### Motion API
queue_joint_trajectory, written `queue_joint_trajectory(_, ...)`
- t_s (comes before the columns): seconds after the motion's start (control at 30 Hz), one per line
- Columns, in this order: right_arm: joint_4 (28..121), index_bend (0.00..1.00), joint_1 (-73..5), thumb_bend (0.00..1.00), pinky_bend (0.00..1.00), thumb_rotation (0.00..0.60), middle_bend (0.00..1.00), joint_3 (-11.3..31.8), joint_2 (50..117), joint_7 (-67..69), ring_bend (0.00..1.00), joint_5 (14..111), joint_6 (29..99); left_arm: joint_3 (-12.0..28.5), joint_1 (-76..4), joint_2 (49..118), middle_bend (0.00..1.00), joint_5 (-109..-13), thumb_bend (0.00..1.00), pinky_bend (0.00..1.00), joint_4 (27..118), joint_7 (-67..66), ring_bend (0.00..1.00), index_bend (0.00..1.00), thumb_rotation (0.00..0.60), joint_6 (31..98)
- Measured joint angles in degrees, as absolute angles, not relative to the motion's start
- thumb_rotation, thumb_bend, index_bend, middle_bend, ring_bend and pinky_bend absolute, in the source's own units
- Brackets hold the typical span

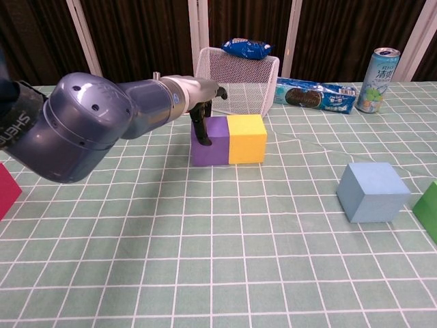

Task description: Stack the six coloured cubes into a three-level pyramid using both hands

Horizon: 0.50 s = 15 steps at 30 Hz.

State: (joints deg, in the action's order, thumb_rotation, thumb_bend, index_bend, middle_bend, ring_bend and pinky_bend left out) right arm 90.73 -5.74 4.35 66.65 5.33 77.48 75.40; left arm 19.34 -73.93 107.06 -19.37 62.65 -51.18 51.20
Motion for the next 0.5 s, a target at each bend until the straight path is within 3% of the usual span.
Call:
queue_joint_trajectory(0.23, 90.8, 0.0, -5.8, 0.24, 0.0, 0.6, 0.0, 4.3, 66.7, 5.2, 0.0, 77.4, 75.3, 19.2, -74.0, 107.6, 0.4, -19.4, 0.37, 0.08, 62.1, -51.2, 0.05, 0.02, 0.6, 50.8)
queue_joint_trajectory(0.5, 90.8, 0.0, -5.8, 0.24, 0.0, 0.6, 0.0, 4.3, 66.7, 5.2, 0.0, 77.4, 75.3, 19.0, -73.9, 107.5, 0.21, -19.2, 0.2, 0.08, 62.3, -51.6, 0.04, 0.0, 0.6, 51.1)
